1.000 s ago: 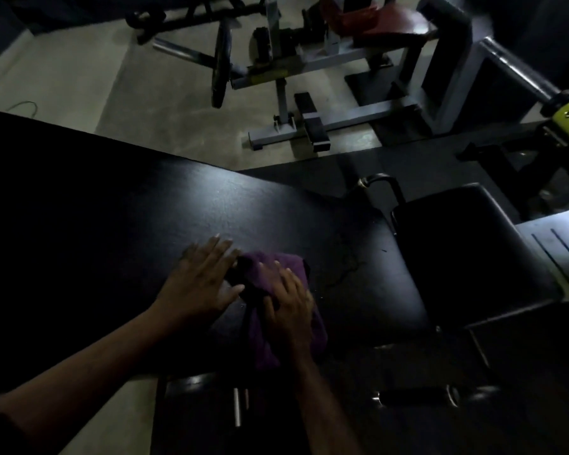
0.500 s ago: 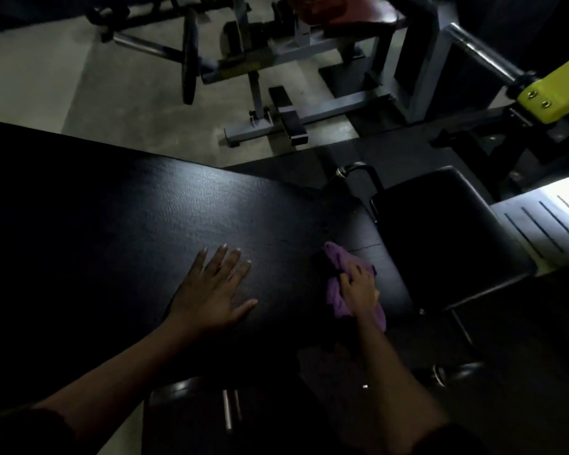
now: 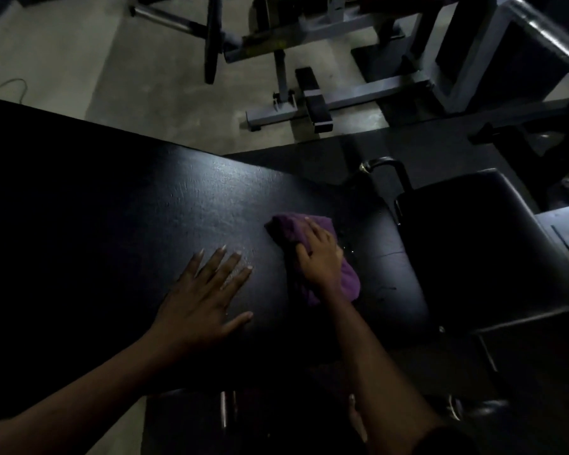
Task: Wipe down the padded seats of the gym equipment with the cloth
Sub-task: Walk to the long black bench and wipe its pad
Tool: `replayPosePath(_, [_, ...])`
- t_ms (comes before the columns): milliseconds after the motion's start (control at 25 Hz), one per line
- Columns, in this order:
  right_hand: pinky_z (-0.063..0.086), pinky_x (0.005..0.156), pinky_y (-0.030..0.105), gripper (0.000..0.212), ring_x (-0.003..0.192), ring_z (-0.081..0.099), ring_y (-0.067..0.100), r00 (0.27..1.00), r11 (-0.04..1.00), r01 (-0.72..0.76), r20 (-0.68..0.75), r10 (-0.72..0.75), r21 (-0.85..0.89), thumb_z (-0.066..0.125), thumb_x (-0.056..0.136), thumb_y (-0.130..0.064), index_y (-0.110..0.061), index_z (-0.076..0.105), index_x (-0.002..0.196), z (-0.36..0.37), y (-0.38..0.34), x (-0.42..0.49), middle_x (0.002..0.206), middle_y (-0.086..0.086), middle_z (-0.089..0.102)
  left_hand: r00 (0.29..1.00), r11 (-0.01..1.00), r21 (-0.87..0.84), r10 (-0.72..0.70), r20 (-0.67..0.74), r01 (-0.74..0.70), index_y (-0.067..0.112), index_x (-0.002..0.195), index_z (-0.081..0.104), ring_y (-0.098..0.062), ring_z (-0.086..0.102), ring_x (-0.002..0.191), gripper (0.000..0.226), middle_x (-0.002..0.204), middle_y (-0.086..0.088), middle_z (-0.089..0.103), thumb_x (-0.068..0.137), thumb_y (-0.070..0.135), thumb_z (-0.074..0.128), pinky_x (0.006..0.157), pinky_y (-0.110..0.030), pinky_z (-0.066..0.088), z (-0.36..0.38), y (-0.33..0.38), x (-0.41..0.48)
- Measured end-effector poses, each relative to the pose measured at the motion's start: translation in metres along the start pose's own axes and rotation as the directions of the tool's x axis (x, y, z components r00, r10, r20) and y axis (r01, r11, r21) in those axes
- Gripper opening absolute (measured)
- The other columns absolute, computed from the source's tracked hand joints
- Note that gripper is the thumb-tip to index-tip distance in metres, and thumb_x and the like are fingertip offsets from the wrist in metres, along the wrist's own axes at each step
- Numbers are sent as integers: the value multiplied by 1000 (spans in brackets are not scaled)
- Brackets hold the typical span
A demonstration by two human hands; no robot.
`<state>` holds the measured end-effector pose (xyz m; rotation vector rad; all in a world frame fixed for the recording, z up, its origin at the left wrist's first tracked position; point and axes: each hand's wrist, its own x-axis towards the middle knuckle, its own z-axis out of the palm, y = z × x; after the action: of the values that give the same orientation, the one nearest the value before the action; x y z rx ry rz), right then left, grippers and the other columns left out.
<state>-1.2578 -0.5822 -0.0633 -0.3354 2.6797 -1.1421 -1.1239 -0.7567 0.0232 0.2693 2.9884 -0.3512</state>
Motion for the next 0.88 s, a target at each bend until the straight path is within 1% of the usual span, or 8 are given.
replayPosePath(120, [27,110,44,51,136,31,19,989,992,-126,-74,127,15,38,88,-36,-30,40,138,-1,47,28,148,-4,37,999,999,-42,-5,-51,3,16,132,48,-28,33,134,67,139,-12,52,89,62,25,110,-45,20,-2,10,22])
replayPosePath(240, [34,105,45,55,130,40,22,967,977,-213,-138,215,32,35,81,-36,-26,47,134,-9,88,49,140,0,48,998,998,-15,55,7,-55,15,130,53,-29,37,133,67,136,-12,55,84,59,31,106,-47,24,10,27,72])
replayPosePath(400, [34,101,44,54,125,46,23,946,954,-295,-128,298,48,33,80,-37,-31,48,132,-27,124,73,134,-1,54,987,998,10,52,152,-54,16,127,58,-30,44,130,72,133,-11,58,94,57,9,102,-49,26,25,41,106])
replayPosePath(480, [40,99,39,50,118,51,17,967,962,-213,-102,233,172,36,81,-36,-39,49,129,-27,95,76,129,-5,57,992,998,8,63,113,-64,16,127,59,-30,36,132,68,135,-12,55,93,57,18,101,-52,28,30,45,106])
replayPosePath(520, [41,99,38,45,116,52,16,988,974,-119,-79,136,192,40,83,-36,-43,49,127,-22,69,75,128,-6,57,993,997,16,76,94,-78,14,124,61,-30,35,131,66,134,-13,56,89,57,27,101,-52,28,31,46,106])
replayPosePath(640, [24,104,47,47,130,37,22,964,962,252,59,-259,108,50,85,-35,-38,46,132,-1,9,76,143,-2,44,992,992,64,102,77,-107,10,114,68,-34,45,129,66,128,-16,61,79,56,38,100,-52,31,35,45,108])
replayPosePath(720, [21,105,50,55,134,30,24,955,958,278,86,-283,66,45,83,-41,-31,43,136,-2,24,105,146,1,39,995,994,62,86,55,-89,12,127,58,-33,43,133,67,139,-14,51,82,57,36,104,-54,28,36,45,107])
replayPosePath(880, [32,101,47,63,129,38,23,988,988,140,-67,-137,56,31,75,-47,-33,46,134,-12,77,145,140,0,47,995,994,75,76,68,-81,18,139,45,-32,34,139,69,149,-11,39,85,59,34,108,-54,24,35,46,106])
